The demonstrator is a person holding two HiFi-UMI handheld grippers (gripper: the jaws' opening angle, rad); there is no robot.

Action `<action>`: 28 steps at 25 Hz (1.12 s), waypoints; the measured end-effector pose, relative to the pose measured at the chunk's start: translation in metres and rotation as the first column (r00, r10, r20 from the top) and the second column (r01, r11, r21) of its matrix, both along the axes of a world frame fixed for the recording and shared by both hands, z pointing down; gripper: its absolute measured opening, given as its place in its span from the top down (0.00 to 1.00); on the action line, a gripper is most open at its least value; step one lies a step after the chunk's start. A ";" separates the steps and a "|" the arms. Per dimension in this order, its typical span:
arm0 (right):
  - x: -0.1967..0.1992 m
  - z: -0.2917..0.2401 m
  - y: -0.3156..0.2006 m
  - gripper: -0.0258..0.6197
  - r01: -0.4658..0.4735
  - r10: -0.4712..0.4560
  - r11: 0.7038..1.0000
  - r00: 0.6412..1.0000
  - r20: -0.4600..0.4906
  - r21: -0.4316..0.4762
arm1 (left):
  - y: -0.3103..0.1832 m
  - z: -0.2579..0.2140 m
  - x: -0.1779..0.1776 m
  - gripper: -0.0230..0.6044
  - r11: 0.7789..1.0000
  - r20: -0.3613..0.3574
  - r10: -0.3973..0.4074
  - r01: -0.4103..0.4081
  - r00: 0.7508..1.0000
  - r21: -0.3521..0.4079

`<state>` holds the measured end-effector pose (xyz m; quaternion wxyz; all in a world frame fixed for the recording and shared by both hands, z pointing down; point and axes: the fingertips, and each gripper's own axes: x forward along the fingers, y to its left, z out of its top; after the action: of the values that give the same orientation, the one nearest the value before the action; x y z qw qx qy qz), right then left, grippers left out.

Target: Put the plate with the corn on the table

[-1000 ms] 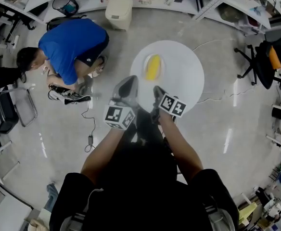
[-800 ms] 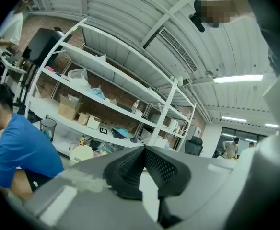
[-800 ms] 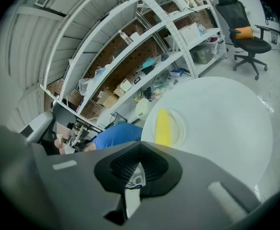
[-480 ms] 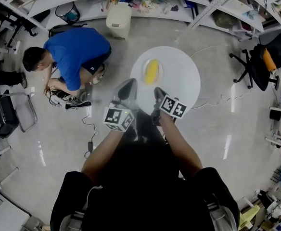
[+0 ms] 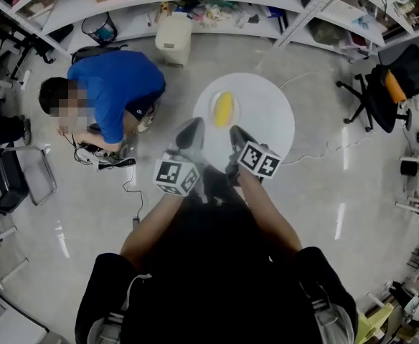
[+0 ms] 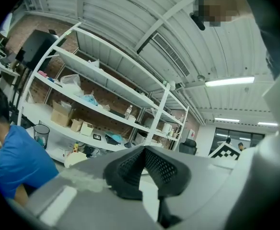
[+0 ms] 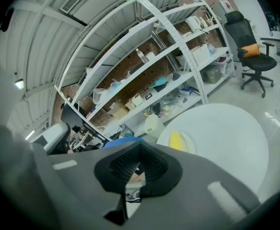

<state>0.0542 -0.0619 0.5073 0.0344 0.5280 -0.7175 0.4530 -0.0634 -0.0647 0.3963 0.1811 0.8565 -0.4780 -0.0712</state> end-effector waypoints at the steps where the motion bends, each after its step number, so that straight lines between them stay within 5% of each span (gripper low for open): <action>1: 0.000 -0.004 0.000 0.95 -0.001 0.001 1.000 1.000 -0.005 0.013 | 0.001 0.000 0.000 0.96 1.000 0.001 0.003 -0.003 1.000 0.001; 12: -0.001 -0.053 -0.005 0.95 0.010 0.007 0.983 0.996 -0.090 0.182 | 0.005 0.000 -0.003 0.96 0.999 0.024 0.041 -0.041 0.999 -0.004; 19: -0.004 -0.097 -0.002 0.95 0.017 0.037 0.938 0.988 -0.149 0.346 | 0.003 -0.010 -0.004 0.96 0.998 0.027 0.053 -0.054 0.998 0.020; 28: -0.008 -0.107 0.003 0.95 0.034 0.032 0.923 0.986 -0.165 0.384 | 0.002 -0.014 -0.003 0.96 0.997 0.026 0.063 -0.063 0.998 0.033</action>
<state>0.0459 -0.0593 0.4006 -0.0093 0.5604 -0.7874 0.2568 -0.0663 -0.0627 0.3826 0.1625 0.8750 -0.4518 -0.0627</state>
